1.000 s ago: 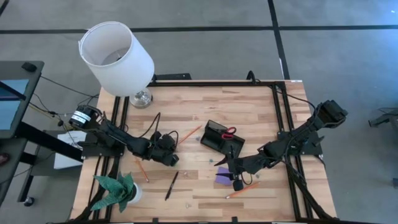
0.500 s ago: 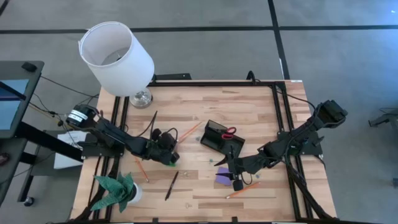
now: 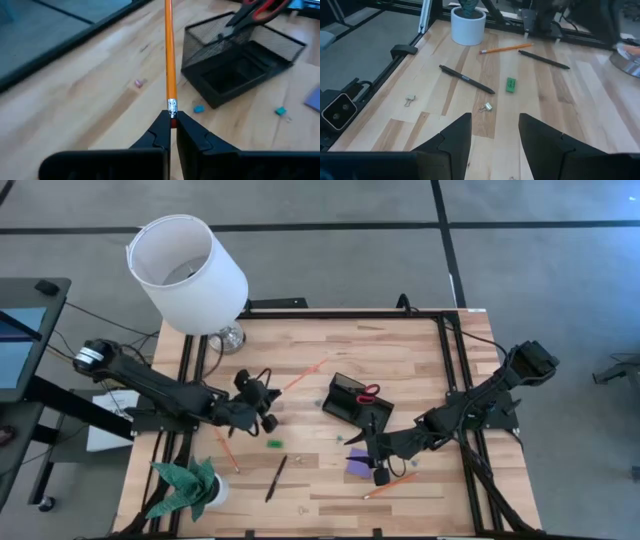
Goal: Pick and place office supplies into organizer
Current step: Put the orange pencil into the black desk organizer
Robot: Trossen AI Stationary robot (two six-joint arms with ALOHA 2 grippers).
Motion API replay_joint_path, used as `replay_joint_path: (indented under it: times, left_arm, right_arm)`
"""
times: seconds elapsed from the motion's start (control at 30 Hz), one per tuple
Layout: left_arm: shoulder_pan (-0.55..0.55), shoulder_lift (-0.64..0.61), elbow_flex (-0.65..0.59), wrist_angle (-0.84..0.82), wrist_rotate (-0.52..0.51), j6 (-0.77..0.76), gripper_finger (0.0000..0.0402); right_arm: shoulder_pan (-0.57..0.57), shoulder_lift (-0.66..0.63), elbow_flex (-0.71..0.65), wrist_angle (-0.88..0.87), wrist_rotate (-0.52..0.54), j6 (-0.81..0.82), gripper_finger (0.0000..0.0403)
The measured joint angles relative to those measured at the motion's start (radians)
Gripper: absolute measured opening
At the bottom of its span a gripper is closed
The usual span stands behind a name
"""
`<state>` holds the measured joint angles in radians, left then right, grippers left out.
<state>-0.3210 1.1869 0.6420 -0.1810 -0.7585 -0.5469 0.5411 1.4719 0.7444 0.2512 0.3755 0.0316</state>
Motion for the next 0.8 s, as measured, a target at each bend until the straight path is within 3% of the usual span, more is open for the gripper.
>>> replay_joint_path:
  times: [0.2,0.4,0.6,0.8]
  left_arm:
    - [0.002,-0.029,0.226,-0.329,-0.006,0.090,0.0000]
    - [0.011,-0.022,0.359,-0.373,-0.023,0.218,0.0000]
    - [0.043,-0.022,0.410,-0.465,0.169,0.265,0.0000]
    - [0.079,-0.021,0.441,-0.610,0.322,0.235,0.0000]
  right_arm:
    - [0.017,-0.063,0.000,0.026,0.016,-0.004,0.0164]
    - [0.047,-0.206,0.001,-0.012,0.076,-0.005,0.0158]
    - [0.072,-0.362,0.001,-0.124,0.107,0.020,0.0151]
    - [0.074,-0.432,0.001,-0.200,0.106,0.051,0.0148]
